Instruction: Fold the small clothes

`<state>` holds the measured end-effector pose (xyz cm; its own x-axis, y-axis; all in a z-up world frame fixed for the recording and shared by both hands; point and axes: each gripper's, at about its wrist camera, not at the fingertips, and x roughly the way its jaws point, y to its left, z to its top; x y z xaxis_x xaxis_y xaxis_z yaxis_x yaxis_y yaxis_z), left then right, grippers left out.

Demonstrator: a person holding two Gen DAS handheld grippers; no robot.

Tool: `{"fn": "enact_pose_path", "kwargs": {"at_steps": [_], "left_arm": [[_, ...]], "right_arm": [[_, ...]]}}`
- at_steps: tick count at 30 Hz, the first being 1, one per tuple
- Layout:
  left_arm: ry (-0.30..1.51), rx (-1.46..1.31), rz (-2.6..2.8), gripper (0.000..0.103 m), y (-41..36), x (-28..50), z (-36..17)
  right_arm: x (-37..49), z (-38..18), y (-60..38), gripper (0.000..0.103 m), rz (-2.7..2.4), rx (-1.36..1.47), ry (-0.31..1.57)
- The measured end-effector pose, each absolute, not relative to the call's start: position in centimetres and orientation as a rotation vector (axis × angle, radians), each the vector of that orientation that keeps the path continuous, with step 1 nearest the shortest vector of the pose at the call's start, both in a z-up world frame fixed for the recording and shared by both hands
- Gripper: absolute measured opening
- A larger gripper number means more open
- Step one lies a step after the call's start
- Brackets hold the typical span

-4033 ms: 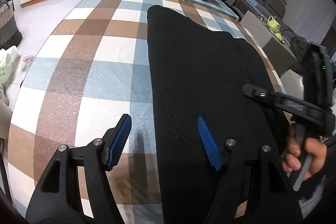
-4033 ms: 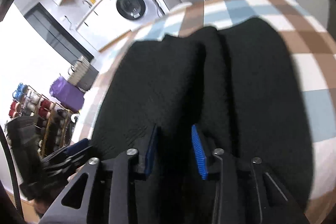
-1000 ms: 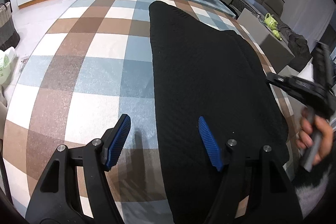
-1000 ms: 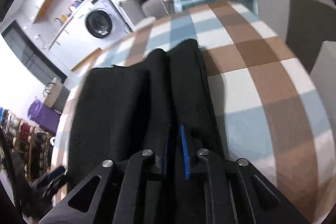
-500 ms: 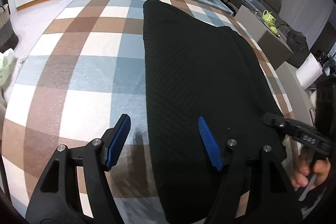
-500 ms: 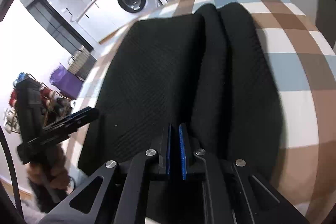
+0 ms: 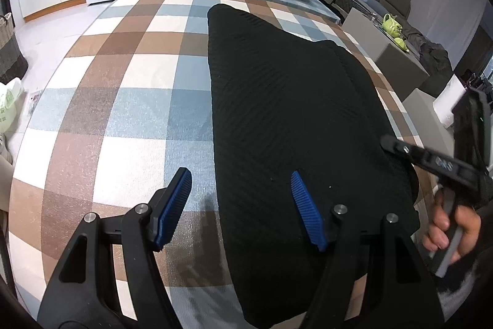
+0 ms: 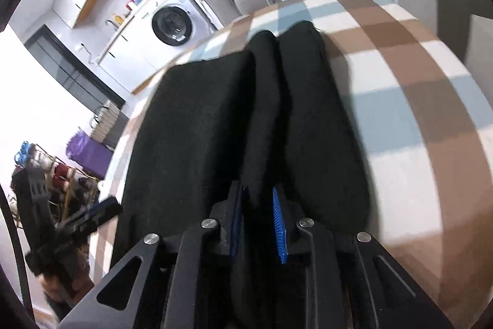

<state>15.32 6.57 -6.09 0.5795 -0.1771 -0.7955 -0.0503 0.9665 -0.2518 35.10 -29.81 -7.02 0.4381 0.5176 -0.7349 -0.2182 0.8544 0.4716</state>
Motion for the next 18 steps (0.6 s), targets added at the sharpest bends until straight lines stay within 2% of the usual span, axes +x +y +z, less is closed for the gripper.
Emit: {"fn": "enact_pose_path", "kwargs": {"at_steps": [1,2,4,7,10,15,18], "left_arm": [[0.956,-0.259,-0.067,0.065,6.6,15.4,-6.1],[0.955,-0.26,-0.064,0.065,6.7,15.4,-6.1],[0.949,-0.272,-0.064,0.065,6.9,15.3,-5.8],[0.936,-0.272,-0.058,0.065,7.2,15.1,-5.2],[0.929,-0.269,-0.067,0.065,7.4,15.1,-4.9],[0.95,-0.265,-0.081,0.065,6.7,15.7,-5.5],[0.958,-0.256,-0.088,0.065,6.1,15.6,-5.9]], "right_arm": [[35.8,-7.2,-29.4,0.017,0.465,0.327,1.023],[36.1,-7.3,-29.0,0.006,0.466,0.315,1.022],[36.5,-7.0,-28.2,0.004,0.466,0.274,1.014],[34.6,-2.1,-28.9,0.004,0.499,0.248,0.829],[33.3,0.5,-30.2,0.004,0.455,0.205,0.756],[35.4,-5.1,-32.6,0.004,0.32,0.229,0.954],[35.4,-5.9,-33.3,0.008,0.291,0.24,0.992]]}}
